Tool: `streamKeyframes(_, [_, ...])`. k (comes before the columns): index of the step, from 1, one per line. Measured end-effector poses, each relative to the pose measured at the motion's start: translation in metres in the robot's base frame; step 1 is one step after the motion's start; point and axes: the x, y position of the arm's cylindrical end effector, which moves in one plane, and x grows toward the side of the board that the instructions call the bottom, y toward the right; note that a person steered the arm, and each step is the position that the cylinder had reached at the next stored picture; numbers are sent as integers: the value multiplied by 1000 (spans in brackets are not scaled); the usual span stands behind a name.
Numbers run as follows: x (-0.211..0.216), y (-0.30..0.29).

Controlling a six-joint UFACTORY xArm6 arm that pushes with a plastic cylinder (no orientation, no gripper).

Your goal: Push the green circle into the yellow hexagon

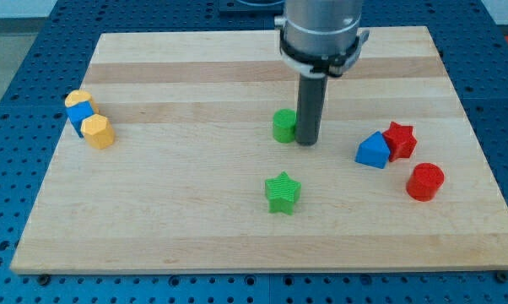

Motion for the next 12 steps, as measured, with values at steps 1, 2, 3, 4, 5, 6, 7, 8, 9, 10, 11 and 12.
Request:
streamKeyframes(1, [-24,-1])
streamKeyframes(2, [-20,-32])
streamKeyframes(3, [4,-53])
streamKeyframes(4, [28,-71])
streamKeyframes(5, [29,-102])
streamKeyframes(6, [23,-137])
streamKeyframes(7, [-5,-151])
streamKeyframes(8, [-32,-172])
streamKeyframes(9, [-33,-204])
streamKeyframes(10, [-33,-213])
streamKeyframes(11, [-33,-216])
streamKeyframes(12, [-33,-237])
